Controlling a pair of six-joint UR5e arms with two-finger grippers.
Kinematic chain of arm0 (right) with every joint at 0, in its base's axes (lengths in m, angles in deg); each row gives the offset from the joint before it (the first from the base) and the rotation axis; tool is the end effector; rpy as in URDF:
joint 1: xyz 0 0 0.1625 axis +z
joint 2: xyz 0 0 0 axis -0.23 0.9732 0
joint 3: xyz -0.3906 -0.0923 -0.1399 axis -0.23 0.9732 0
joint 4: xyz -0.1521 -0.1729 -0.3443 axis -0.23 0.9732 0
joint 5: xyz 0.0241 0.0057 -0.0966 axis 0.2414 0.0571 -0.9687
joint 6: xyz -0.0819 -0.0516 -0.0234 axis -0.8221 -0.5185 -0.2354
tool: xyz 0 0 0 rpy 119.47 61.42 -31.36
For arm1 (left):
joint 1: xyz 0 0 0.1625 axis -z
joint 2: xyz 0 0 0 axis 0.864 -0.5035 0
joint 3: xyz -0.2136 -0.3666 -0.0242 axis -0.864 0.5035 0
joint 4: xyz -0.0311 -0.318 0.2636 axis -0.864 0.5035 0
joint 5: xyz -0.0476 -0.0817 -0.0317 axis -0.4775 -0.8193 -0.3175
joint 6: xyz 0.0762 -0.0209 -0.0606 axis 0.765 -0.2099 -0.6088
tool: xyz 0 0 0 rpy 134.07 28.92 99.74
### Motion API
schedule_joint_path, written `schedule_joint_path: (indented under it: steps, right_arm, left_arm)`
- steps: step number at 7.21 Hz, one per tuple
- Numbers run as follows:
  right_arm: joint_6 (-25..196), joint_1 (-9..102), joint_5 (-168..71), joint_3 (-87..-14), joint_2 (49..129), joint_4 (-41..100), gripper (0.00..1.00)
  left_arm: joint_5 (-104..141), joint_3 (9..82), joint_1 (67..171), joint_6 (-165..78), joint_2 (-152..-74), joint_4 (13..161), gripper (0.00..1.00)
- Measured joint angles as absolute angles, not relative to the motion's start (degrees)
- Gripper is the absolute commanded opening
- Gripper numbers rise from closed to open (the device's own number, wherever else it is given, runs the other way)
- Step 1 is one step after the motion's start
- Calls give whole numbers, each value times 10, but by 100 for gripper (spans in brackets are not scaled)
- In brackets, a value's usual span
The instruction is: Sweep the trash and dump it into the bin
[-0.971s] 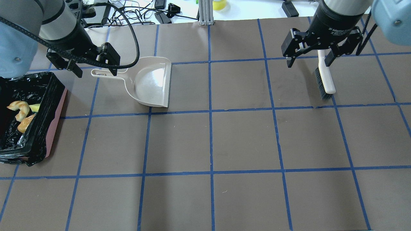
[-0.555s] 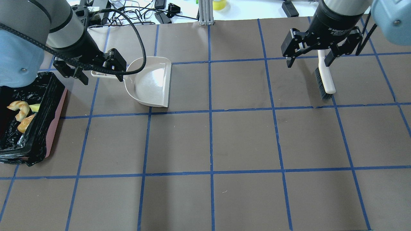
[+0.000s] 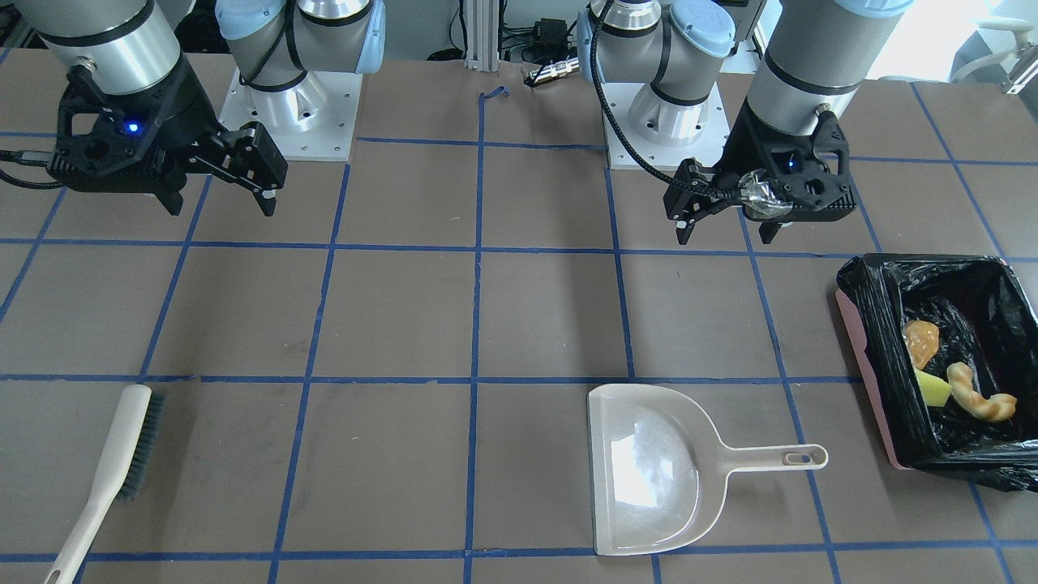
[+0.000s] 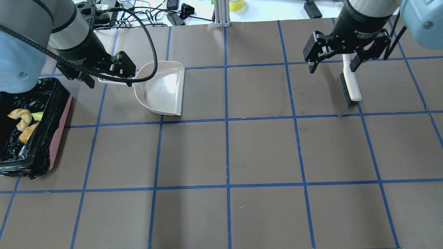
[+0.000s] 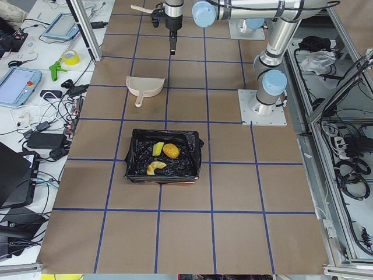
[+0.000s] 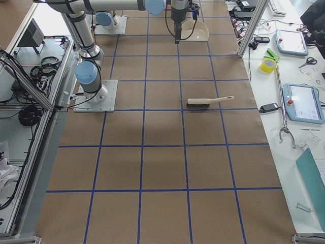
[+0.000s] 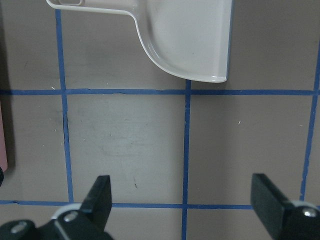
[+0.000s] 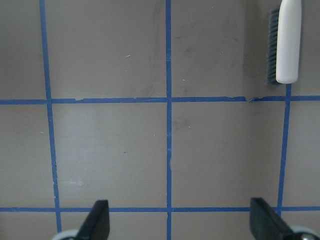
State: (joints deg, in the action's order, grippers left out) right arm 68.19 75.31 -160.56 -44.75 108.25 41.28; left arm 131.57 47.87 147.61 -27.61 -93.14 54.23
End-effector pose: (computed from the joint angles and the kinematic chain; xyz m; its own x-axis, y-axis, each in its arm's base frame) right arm 0.1229 -0.5026 0.5030 -0.9998 0.0058 -0.0181 0.0060 1.0000 -0.0074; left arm -0.1117 -0.5004 0.4717 -0.9994 -0.0177 -0.0296 -0.0160 0.9983 -0.0564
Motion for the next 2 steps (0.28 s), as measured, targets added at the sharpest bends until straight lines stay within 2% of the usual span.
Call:
schedule_joint_path:
  steps: [2]
  right_arm:
    - [682, 753, -1606, -448, 1082, 413, 100]
  left_arm:
    - [1317, 479, 1476, -280, -932, 542, 100]
